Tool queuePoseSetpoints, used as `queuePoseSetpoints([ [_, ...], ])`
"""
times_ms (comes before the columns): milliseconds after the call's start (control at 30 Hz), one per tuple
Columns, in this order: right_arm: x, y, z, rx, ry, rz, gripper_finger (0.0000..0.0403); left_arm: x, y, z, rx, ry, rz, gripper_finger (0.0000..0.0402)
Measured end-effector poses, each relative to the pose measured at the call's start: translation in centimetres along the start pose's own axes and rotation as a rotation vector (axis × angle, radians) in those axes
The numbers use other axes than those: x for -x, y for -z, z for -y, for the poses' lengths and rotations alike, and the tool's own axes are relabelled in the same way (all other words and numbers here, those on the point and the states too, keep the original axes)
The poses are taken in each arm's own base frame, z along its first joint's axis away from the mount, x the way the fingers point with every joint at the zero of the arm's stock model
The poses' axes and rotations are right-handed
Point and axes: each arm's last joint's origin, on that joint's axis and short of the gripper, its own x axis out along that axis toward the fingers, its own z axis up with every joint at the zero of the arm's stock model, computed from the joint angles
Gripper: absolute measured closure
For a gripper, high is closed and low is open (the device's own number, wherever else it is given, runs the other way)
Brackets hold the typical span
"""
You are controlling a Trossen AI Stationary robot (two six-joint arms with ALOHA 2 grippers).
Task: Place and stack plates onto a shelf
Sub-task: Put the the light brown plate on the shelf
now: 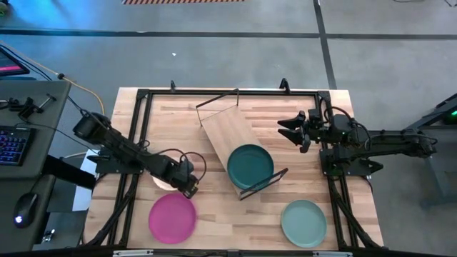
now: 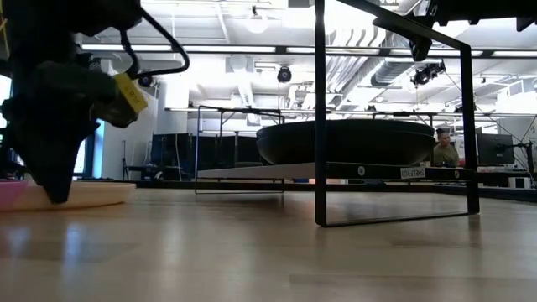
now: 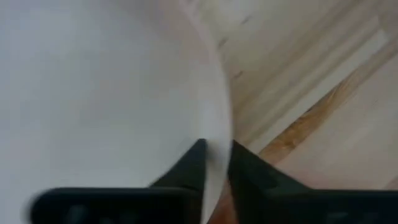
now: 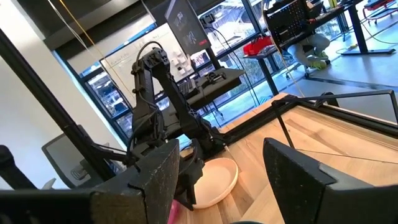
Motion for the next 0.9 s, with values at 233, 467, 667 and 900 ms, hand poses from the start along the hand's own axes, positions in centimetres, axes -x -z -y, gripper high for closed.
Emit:
queuePoseSetpoints([
  [233,0.0,0.0,0.0,0.005,0.0,0.0,0.0187,3.1,-1.2,-0.9,0.001,0.058,0.022,0.0396],
  [467,0.0,0.0,0.0,0.006,0.0,0.0,0.0187,9.9,-3.7,0.8,-0.173,0.187,0.089,0.04],
  [667,0.0,0.0,0.0,0.006,0.0,0.0,0.0187,14.3,-6.7,3.3,-0.432,0.185,0.198,0.04],
  [900,0.0,0.0,0.0,0.004,0.001,-0.001,0.0187,13.7,-11.6,5.6,-0.753,0.011,0.289,0.0401],
])
